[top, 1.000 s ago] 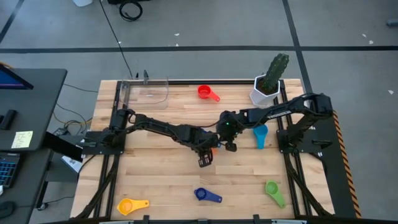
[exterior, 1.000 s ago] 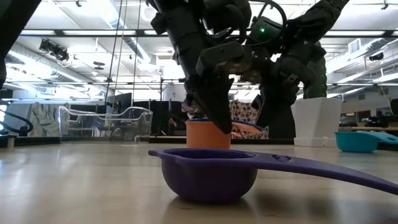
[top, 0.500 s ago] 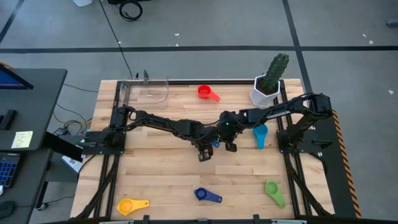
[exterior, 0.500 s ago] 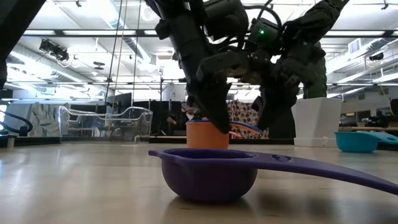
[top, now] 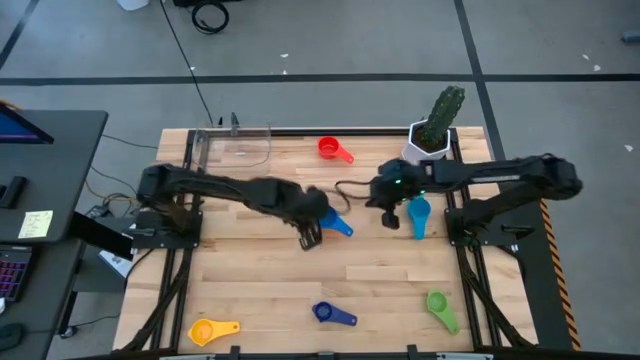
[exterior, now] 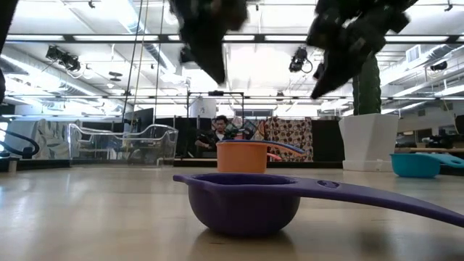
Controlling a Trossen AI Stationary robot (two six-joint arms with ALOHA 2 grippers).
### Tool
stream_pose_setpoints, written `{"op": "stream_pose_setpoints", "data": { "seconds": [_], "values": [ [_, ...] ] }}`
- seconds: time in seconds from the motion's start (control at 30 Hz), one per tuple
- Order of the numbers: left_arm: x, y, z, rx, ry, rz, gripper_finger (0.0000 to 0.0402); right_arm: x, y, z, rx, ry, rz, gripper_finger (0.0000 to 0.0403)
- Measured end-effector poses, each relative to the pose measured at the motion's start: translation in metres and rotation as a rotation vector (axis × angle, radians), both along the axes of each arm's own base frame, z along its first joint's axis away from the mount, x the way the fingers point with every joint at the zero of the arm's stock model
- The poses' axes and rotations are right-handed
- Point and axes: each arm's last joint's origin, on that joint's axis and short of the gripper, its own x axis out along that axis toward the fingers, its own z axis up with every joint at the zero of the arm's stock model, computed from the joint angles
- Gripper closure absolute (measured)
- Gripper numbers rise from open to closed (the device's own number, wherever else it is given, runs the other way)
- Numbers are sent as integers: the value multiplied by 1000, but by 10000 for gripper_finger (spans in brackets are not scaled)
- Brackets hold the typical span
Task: Nest measuring cups in basket
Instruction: Stack the red nest measuring cup on top of the blue nest measuring cup
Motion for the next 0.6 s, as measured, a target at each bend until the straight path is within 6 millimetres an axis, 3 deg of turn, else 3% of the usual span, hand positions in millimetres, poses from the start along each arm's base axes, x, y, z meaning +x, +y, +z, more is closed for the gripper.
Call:
{"op": "stream_pose_setpoints", "data": {
  "seconds": [0.13, 0.3, 0.6],
  "values": [
    [-22, 18, 34, -17, -100, 157, 397, -22, 2, 22, -42, -73, -33, 399],
    [-40, 40, 58, -40, -164, 250, 397, -46, 5, 41, -98, -151, -71, 399],
    [-43, 72, 69, 17, -222, 159, 397, -60, 5, 47, -171, -163, -103, 398]
  ]
}}
